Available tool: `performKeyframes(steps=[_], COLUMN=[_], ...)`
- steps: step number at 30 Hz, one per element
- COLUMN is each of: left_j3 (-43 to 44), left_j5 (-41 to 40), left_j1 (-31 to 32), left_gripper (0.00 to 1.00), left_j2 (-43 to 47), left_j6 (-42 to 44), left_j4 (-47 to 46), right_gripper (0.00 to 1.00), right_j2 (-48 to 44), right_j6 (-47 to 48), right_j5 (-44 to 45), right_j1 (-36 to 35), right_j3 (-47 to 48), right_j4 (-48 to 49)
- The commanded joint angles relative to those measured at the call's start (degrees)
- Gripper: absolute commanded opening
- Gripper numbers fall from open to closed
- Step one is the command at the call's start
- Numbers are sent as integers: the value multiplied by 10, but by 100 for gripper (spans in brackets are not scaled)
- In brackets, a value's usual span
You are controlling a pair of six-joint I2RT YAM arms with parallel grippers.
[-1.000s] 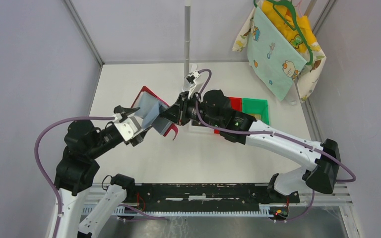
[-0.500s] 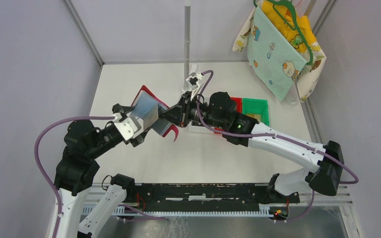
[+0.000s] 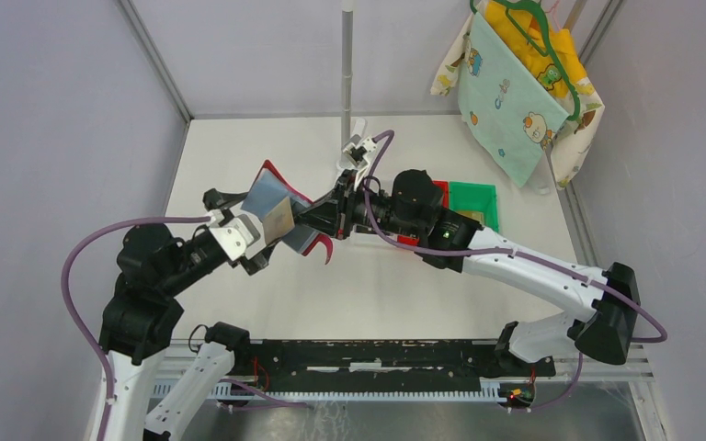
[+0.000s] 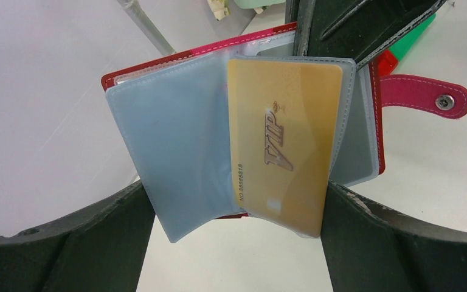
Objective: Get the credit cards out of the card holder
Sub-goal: Remove the credit card from the card holder.
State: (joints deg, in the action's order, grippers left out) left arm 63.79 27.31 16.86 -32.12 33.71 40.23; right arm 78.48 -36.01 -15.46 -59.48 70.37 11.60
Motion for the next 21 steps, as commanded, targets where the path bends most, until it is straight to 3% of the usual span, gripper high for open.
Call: performKeyframes(steps=[1, 8, 21], left_j3=[25, 22, 14], left_j5=[4, 13, -22], left_j1=[-1, -1, -1], left_gripper=[100, 100, 100], left_j2=[0, -1, -1], left_j6=[-28, -73, -90], left_j4=[-29, -44, -52], right_gripper=[0, 0, 0], right_j2=[-35, -36, -1], right_j6=[16, -19, -70], right_j5=[-63, -98, -100], right_j1=[-5, -5, -5], right_j3=[4, -26, 7], right_j4=[57, 152, 143])
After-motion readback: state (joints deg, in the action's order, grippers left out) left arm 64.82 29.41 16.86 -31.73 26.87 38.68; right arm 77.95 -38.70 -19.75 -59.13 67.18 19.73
